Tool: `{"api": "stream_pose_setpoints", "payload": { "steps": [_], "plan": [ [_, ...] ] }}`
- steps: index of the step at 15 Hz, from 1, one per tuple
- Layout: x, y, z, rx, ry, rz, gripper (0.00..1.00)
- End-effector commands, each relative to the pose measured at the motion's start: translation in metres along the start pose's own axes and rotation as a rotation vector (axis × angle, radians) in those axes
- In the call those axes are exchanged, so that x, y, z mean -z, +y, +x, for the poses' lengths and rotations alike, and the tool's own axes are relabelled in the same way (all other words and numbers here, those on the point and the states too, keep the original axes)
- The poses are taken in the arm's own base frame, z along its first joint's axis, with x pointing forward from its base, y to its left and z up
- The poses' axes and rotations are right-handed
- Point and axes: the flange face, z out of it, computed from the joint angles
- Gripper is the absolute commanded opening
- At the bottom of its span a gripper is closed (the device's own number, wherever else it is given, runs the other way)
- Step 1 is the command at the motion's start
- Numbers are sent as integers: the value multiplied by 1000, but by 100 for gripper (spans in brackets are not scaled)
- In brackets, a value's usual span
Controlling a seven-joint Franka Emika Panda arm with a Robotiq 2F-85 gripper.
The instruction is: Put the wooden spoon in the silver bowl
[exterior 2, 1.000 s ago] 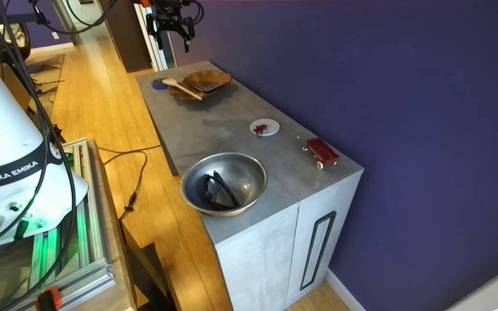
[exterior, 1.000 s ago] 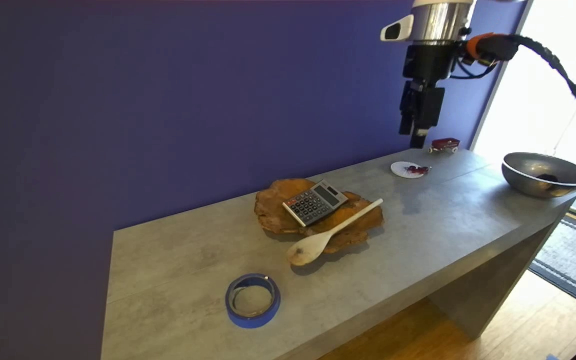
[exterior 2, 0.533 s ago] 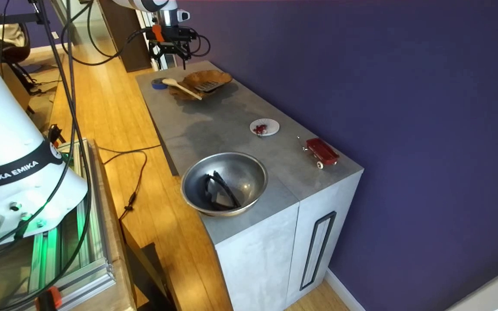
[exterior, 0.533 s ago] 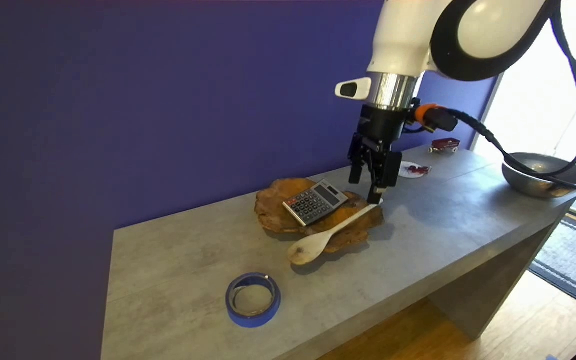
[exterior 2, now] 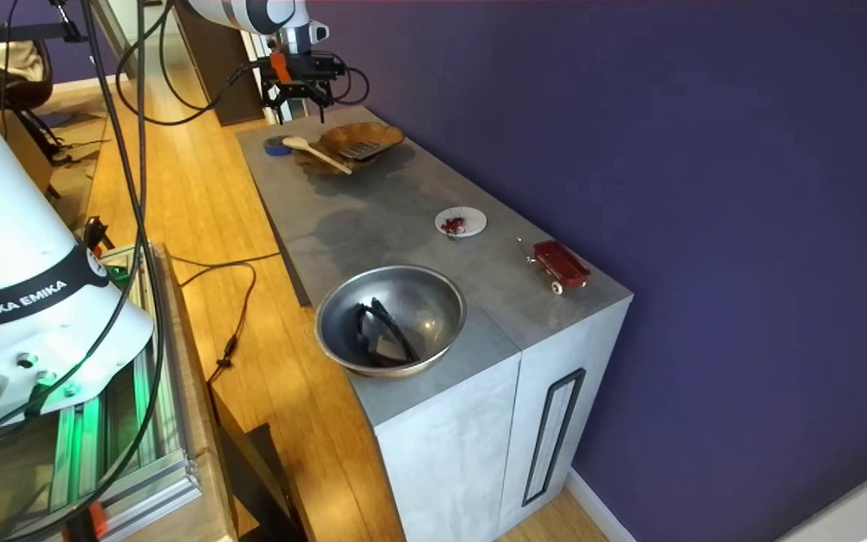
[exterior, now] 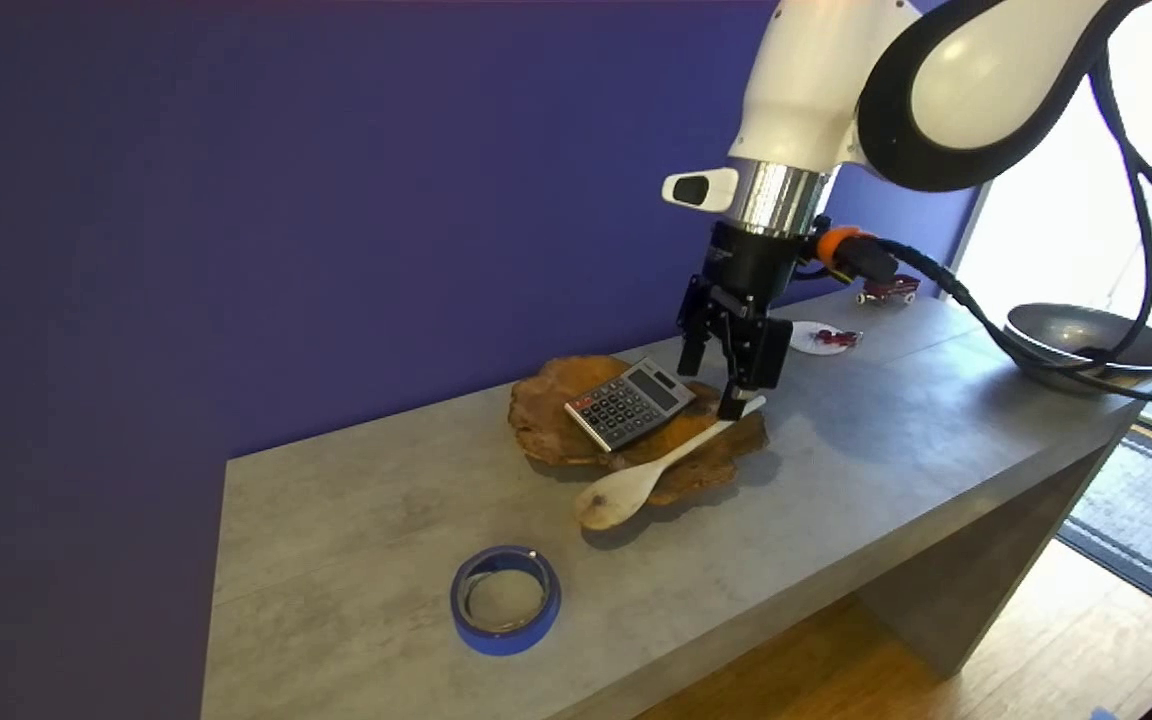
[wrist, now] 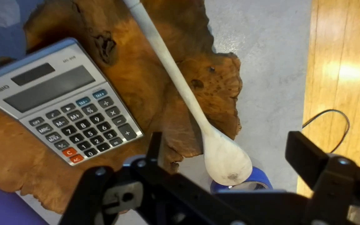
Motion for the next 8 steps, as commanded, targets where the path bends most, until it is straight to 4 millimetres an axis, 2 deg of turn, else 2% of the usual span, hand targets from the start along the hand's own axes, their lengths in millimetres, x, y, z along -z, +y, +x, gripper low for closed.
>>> {"api": "stream_pose_setpoints", "payload": {
  "steps": [1,5,7,8],
  "plan": [
    [-31,1,2,119,73,-5,100],
    [-57,15,-14,192,52,-56,100],
    [-63,21,-19,212,49,-74,99],
    [-65,23,-20,221,47,-79,95]
  ]
}}
